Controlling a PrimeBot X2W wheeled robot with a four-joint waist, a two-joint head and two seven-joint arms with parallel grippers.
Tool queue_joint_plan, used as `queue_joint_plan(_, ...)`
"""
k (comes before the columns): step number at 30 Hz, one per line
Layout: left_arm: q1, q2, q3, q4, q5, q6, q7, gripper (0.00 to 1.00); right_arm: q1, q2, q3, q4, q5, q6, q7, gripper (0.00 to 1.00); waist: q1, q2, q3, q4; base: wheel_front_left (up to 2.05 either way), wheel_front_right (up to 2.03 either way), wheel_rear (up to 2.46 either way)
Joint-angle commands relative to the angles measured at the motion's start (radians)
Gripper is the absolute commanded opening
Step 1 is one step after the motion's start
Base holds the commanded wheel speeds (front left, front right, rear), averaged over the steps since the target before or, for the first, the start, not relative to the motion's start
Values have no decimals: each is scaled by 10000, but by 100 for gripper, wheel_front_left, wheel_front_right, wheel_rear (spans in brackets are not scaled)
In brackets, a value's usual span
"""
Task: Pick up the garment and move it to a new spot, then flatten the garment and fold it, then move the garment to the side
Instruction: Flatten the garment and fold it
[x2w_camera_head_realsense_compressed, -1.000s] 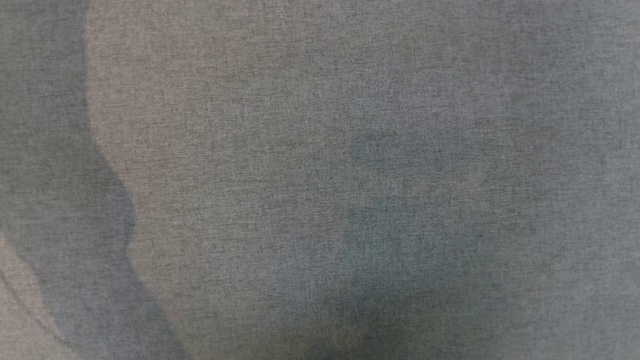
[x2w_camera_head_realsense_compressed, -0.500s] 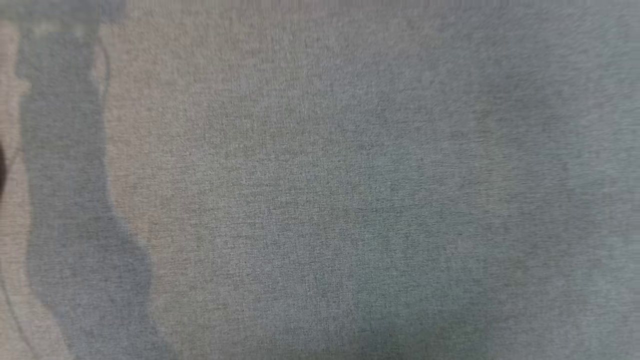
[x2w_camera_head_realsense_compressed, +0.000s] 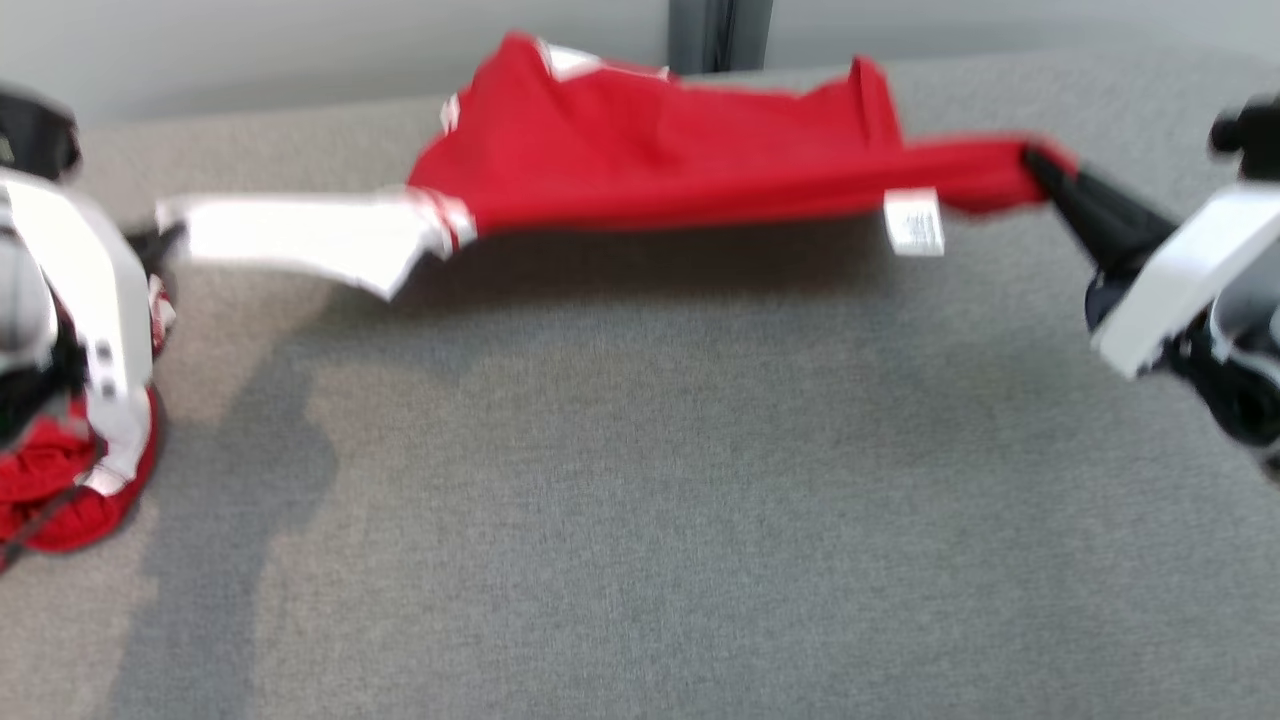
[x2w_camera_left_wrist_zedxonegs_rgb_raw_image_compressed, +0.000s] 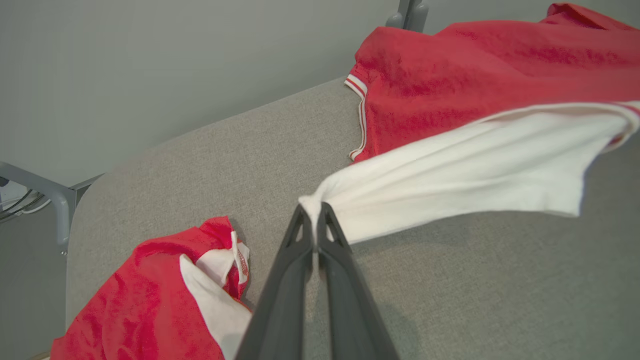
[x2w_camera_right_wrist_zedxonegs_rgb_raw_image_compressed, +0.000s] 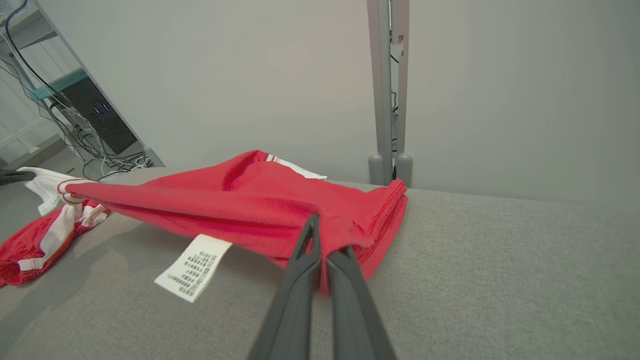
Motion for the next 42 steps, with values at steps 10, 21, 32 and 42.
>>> queue_joint_plan(10,3872,1679,-311,-3471,-2111,697,2044,0,2300,-1353,1110,-1332,1462,-4,643,0,0,0,-1771,-173,0,0,0)
queue_joint_plan(21,6523,3167,-393,-7178,-3715,1968,2746,0,4429,-3008,1645,-2852,2562,-2,1203,0,0,0,-1611,-100,0,0,0)
queue_joint_plan(32,6106,3664,-10,-8091,-4032,2448,3293,0,4212,-3254,1189,-3468,2579,-2,1517,0,0,0,-905,-377,0,0,0)
queue_joint_plan(42,3049,2276,71,-6140,-3875,2067,4988,0,3002,-2514,371,-2998,3388,-1,2088,0,0,0,491,-468,0,0,0)
